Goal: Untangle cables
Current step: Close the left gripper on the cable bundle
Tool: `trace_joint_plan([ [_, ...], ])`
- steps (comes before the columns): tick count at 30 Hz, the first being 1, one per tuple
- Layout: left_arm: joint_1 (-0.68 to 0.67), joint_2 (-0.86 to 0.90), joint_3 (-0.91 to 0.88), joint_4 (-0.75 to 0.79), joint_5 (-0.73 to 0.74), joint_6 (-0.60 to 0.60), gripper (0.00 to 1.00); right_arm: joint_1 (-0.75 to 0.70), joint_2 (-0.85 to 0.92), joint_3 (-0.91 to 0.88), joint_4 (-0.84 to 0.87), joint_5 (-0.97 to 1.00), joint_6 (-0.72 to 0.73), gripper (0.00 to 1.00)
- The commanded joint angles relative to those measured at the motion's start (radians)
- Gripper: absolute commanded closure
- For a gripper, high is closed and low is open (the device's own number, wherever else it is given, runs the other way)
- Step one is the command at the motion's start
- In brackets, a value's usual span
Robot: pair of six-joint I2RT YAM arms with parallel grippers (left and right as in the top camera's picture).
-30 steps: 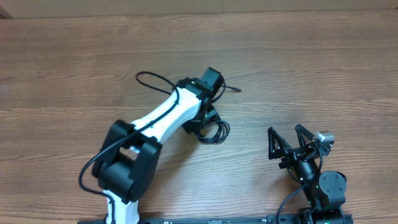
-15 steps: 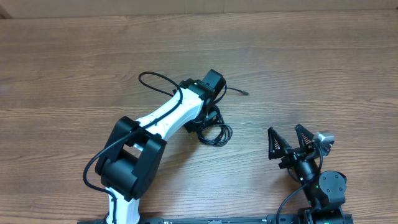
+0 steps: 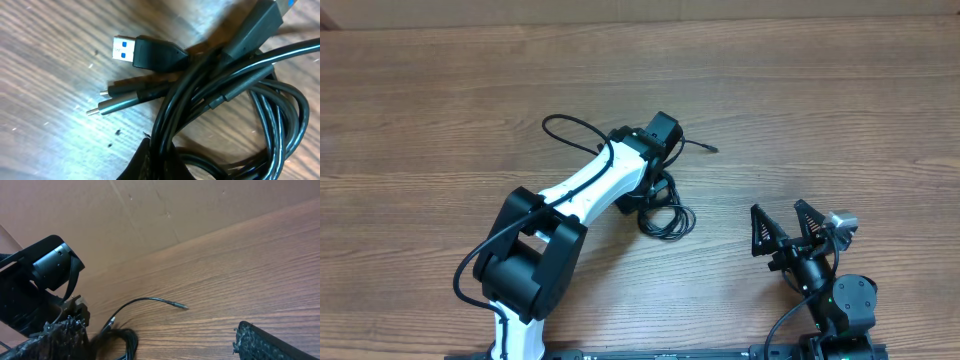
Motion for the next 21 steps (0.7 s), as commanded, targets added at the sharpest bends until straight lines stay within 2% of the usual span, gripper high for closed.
trace_joint_plan([
  [1,-0.001,-0.009,0.029,-0.020,-0.018,0.073,0.96,0.008,0.000,-0.010,0.006,0.003,0.003,0.00],
  [4,-0.001,-0.039,0.039,-0.020,-0.018,0.162,0.96,0.008,0.000,-0.010,0.006,0.003,0.003,0.00],
  [6,-0.001,-0.070,0.050,-0.019,-0.017,0.264,0.96,0.008,0.000,-0.010,0.006,0.003,0.003,0.00],
  [10,-0.001,-0.146,0.073,-0.021,0.046,0.620,0.96,0.008,0.000,-0.010,0.007,0.002,0.004,0.00],
  [14,-0.001,-0.219,0.075,-0.048,0.193,0.891,0.96,0.008,0.000,-0.010,0.010,0.002,0.004,0.00],
  [21,-0.001,-0.301,0.075,-0.076,0.195,1.112,0.96,0.008,0.000,-0.010,0.014,-0.011,0.032,0.00],
])
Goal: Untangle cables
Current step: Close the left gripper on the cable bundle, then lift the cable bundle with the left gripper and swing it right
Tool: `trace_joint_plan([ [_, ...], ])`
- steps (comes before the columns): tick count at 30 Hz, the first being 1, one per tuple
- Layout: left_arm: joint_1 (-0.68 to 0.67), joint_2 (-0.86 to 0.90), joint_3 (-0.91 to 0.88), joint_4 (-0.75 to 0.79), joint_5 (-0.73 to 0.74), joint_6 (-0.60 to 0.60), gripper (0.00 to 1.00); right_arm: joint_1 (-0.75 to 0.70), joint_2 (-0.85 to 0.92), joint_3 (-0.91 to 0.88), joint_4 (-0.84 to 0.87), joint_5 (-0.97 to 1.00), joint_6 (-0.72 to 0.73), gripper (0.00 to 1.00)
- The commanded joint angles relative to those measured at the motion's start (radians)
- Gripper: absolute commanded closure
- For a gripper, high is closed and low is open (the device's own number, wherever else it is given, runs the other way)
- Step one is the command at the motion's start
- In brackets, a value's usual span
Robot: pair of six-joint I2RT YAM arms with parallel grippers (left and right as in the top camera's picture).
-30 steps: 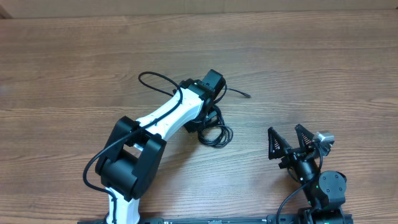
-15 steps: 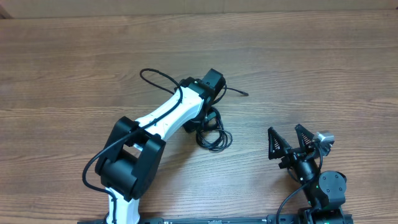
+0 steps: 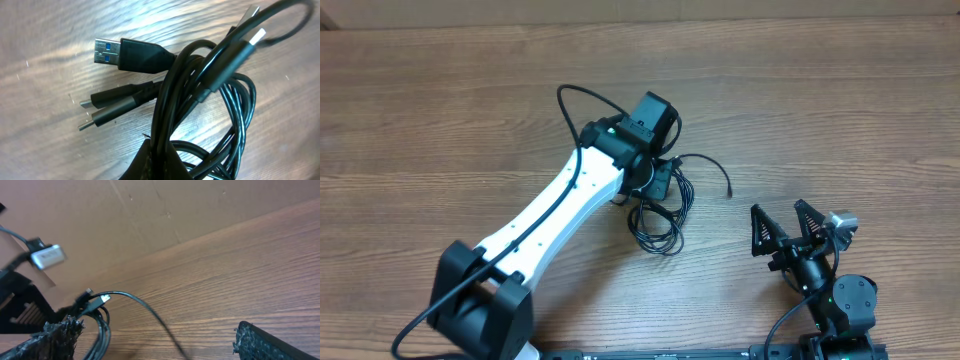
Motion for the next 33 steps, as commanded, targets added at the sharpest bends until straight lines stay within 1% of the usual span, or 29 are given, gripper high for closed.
trace_joint_plan([
  [1,-0.001,-0.042,0.028,0.004,0.010,0.206,0.96,0.008,0.000,-0.010,0.012,-0.013,0.053,0.00],
  [3,-0.001,-0.042,0.028,-0.014,-0.005,0.227,0.96,0.007,0.000,-0.010,0.016,-0.029,0.086,0.00],
  [6,-0.001,-0.042,0.028,-0.034,-0.009,0.259,0.96,0.007,0.000,-0.010,0.033,-0.063,0.085,0.00],
  [14,0.000,-0.043,0.028,-0.040,-0.011,0.266,0.96,0.007,0.000,-0.010,0.072,-0.129,0.085,0.00],
  [16,0.001,-0.043,0.028,-0.039,-0.011,0.241,0.96,0.007,0.000,-0.010,0.073,-0.129,0.085,0.00],
  [20,0.010,-0.043,0.028,-0.023,-0.011,0.111,0.96,0.007,0.000,-0.010,0.073,-0.129,0.095,0.01],
  [22,0.023,-0.043,0.028,-0.003,-0.012,-0.011,0.96,0.007,0.000,-0.010,0.079,-0.130,0.120,0.01],
  [24,0.040,-0.043,0.028,0.019,-0.011,-0.167,0.96,0.007,0.000,-0.010,0.091,-0.146,0.135,0.01],
  [27,0.067,-0.043,0.028,0.034,-0.011,-0.443,0.96,0.007,0.000,-0.010,0.110,-0.190,0.134,0.01],
  [28,0.076,-0.043,0.028,0.032,-0.011,-0.544,0.96,0.007,0.000,-0.010,0.114,-0.203,0.134,0.02],
  [29,0.085,-0.043,0.028,0.030,-0.005,-0.675,0.96,0.007,0.000,-0.010,0.114,-0.212,0.134,0.02],
  [30,0.092,-0.043,0.028,0.023,0.006,-0.766,0.96,0.007,0.000,-0.010,0.114,-0.217,0.134,0.04],
  [31,0.101,-0.043,0.028,0.011,0.031,-0.921,0.96,0.007,0.000,-0.010,0.114,-0.229,0.134,0.04],
  [33,0.105,-0.043,0.028,0.013,0.069,-1.022,0.96,0.007,0.000,-0.010,0.122,-0.255,0.134,0.05],
])
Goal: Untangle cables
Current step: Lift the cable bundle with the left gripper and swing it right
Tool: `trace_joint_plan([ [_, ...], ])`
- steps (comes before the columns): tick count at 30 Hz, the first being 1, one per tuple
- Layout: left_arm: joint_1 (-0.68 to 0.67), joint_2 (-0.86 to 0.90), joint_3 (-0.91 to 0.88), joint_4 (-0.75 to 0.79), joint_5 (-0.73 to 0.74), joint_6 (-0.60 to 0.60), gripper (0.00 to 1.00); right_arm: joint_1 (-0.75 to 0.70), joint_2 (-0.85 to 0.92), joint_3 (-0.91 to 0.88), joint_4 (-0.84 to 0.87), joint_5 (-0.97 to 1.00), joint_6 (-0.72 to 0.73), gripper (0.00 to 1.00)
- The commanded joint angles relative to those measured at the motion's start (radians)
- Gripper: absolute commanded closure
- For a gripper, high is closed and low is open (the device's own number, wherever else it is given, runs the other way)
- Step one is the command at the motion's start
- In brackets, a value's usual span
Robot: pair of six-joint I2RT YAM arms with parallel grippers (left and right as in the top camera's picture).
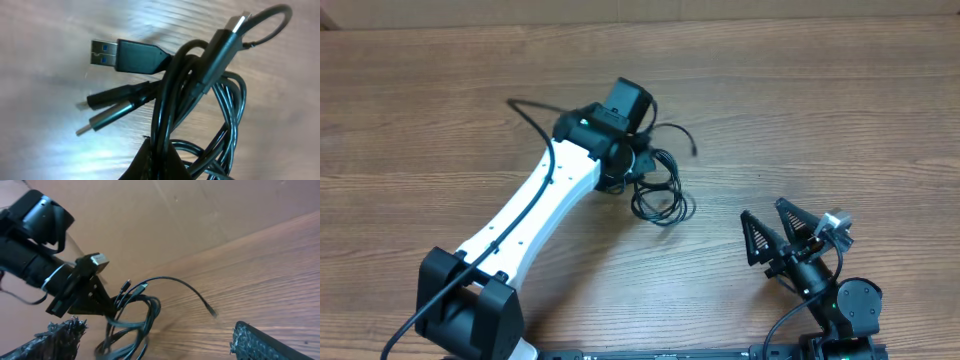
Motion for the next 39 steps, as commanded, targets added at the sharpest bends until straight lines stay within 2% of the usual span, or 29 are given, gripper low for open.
trace_joint_plan([
  [1,0.010,-0.022,0.028,-0.002,0.077,-0.435,0.96,0.008,0.000,-0.010,0.020,-0.068,0.004,0.07],
  [5,0.006,-0.022,0.028,0.005,0.126,-0.537,0.96,0.008,0.000,-0.010,0.044,-0.125,-0.001,0.16],
  [8,-0.002,-0.022,0.028,0.005,0.126,-0.588,0.96,0.008,0.000,-0.010,0.056,-0.181,-0.040,0.19],
  [11,-0.010,-0.022,0.028,0.005,0.146,-0.608,0.96,0.008,0.000,-0.010,0.060,-0.225,-0.069,0.19],
  [17,-0.013,-0.022,0.028,0.005,0.230,-0.757,0.96,0.008,0.000,-0.010,0.068,-0.217,-0.065,0.19],
  [20,-0.013,-0.022,0.028,0.005,0.230,-0.853,0.96,0.008,0.000,-0.010,0.082,-0.156,0.010,0.25],
  [23,-0.013,-0.021,0.028,0.010,0.266,-0.922,0.96,0.008,0.000,-0.010,0.081,-0.059,0.188,0.25],
  [26,-0.014,-0.022,0.028,0.059,0.308,-0.935,0.96,0.008,0.000,-0.010,0.083,-0.034,0.412,0.25],
  [30,-0.023,-0.022,0.028,0.112,0.307,-0.935,0.96,0.008,0.000,-0.010,0.080,-0.035,0.565,0.28],
  [34,-0.040,-0.022,0.028,0.160,0.303,-0.930,0.96,0.008,0.000,-0.010,0.074,-0.040,0.629,0.27],
  [35,-0.050,-0.022,0.028,0.177,0.293,-0.931,0.96,0.008,0.000,-0.010,0.074,-0.042,0.629,0.22],
  [39,-0.067,-0.021,0.028,0.199,0.244,-0.930,0.96,0.008,0.000,-0.010,0.071,-0.041,0.629,0.23],
])
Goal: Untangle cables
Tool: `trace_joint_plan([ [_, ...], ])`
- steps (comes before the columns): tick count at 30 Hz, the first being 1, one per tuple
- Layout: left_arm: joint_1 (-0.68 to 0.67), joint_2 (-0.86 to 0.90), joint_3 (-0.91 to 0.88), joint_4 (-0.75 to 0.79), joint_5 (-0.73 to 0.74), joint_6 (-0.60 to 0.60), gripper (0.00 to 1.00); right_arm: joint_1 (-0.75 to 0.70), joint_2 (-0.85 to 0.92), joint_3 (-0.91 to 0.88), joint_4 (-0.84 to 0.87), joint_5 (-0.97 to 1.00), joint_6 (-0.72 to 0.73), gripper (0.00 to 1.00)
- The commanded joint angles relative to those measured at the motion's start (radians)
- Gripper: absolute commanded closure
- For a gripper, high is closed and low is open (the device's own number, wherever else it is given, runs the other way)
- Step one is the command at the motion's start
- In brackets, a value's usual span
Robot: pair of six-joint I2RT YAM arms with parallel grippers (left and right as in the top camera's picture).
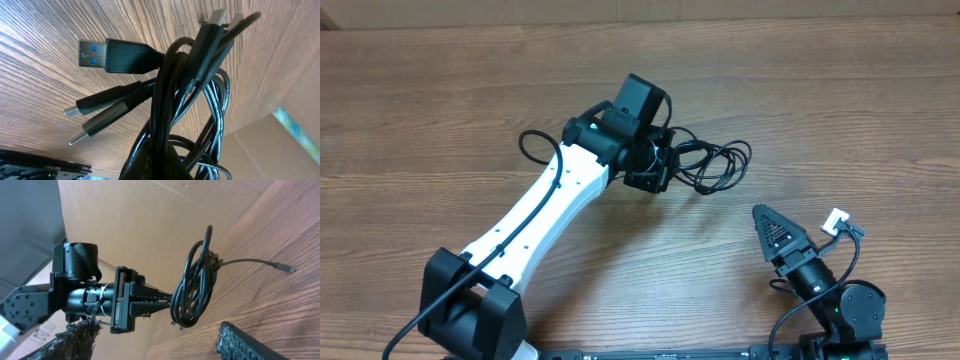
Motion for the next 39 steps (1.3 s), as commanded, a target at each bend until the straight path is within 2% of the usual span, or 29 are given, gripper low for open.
trace_joint_plan([
  [1,-0.020,-0.021,0.027,0.021,-0.036,-0.016,0.96,0.008,0.000,-0.010,-0.008,0.016,0.037,0.22],
  [13,-0.066,-0.021,0.027,0.089,-0.121,0.017,0.96,0.008,0.000,-0.010,-0.044,0.037,0.038,0.22],
  [18,-0.097,-0.021,0.027,0.113,-0.208,0.013,0.96,0.008,0.000,-0.010,-0.083,0.056,0.133,0.22],
  [21,-0.120,-0.021,0.027,0.150,-0.240,0.013,0.96,0.008,0.000,-0.010,-0.120,0.069,0.201,0.16],
  [27,-0.180,-0.021,0.027,0.212,-0.322,0.013,0.96,0.008,0.000,-0.010,-0.122,0.068,0.206,0.00],
  [39,-0.268,-0.021,0.027,0.245,-0.324,-0.013,0.96,0.008,0.000,-0.010,-0.163,0.121,0.205,0.03],
])
